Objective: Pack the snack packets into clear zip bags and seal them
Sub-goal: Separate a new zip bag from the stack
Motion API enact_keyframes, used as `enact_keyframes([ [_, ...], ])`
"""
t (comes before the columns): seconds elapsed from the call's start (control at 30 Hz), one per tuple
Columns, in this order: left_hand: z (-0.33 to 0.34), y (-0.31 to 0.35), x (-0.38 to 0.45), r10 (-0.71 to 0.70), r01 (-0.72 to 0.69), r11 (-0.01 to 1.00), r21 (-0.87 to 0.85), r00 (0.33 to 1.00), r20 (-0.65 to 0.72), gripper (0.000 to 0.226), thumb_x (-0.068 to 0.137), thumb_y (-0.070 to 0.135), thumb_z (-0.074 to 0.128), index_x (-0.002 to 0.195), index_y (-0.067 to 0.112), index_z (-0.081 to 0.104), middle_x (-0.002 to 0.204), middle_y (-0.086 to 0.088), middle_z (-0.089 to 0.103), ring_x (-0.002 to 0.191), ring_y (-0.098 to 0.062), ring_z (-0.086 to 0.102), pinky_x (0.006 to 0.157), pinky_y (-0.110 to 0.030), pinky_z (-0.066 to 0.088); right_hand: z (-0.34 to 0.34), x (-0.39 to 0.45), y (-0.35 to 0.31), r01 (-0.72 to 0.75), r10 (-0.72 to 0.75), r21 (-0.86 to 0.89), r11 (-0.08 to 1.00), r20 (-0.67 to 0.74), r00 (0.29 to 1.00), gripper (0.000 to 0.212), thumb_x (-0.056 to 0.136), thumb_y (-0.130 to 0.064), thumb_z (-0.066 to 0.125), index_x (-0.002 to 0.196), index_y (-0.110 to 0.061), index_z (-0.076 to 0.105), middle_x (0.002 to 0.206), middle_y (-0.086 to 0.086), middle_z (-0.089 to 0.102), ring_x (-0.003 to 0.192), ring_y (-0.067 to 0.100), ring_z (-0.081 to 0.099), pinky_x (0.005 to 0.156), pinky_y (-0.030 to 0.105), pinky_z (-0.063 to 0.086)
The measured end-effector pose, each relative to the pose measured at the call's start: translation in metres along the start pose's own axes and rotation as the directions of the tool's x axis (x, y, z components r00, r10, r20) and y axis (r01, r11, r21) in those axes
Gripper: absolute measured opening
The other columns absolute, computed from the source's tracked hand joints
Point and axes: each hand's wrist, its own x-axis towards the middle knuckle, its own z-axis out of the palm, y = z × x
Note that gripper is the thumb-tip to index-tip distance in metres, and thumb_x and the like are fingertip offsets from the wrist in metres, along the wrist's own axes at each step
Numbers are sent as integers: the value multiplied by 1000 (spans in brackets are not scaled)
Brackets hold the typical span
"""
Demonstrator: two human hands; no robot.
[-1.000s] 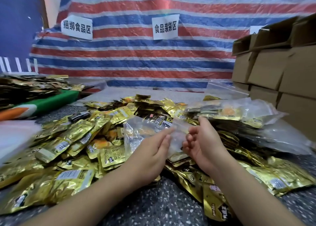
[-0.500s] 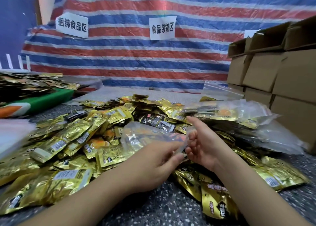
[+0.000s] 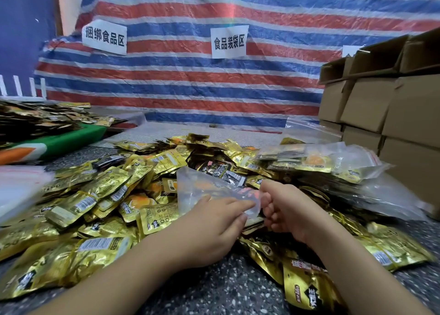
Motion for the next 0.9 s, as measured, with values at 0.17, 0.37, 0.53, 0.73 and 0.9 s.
enact_keyframes([
  [0.17,-4,-7,-3,-8,8,1000,-2,1000,18,52,101,55,29,151,40,28,153,17,36,130,10,20,120,-36,12,-4,-4,1,14,-12,-157,988,14,1000,22,91,-22,48,92,-4,60,55,7,59,45,17,55,45,21,42],
  [0.37,-8,-4,0,-17,16,1000,13,1000,16,69,92,66,11,139,33,48,141,14,51,129,1,36,109,-31,23,-3,6,6,50,-51,-18,999,-103,993,27,93,-20,50,101,2,64,82,15,62,72,27,59,63,32,47],
  [0.53,-6,-10,2,-131,142,983,119,986,-100,46,102,52,30,137,31,50,139,12,51,129,-8,43,114,-38,30,-8,8,5,171,-143,169,971,-164,976,29,99,-18,50,82,-2,68,63,6,68,57,21,64,50,28,50],
  [0.73,-5,-12,4,-173,210,974,88,934,-313,45,100,48,42,138,26,49,135,9,52,122,-10,49,103,-31,41,-19,-1,4,720,-703,-308,622,-624,341,31,103,-25,51,77,-11,59,59,-2,53,48,9,44,45,23,35],
  [0.9,-5,-3,3,-159,128,987,-99,883,-441,33,98,47,44,116,26,63,111,15,61,101,-1,55,86,-24,44,-2,-3,6,660,-939,-668,343,-265,220,18,99,-13,58,84,-7,66,73,-1,57,63,14,49,56,24,40],
])
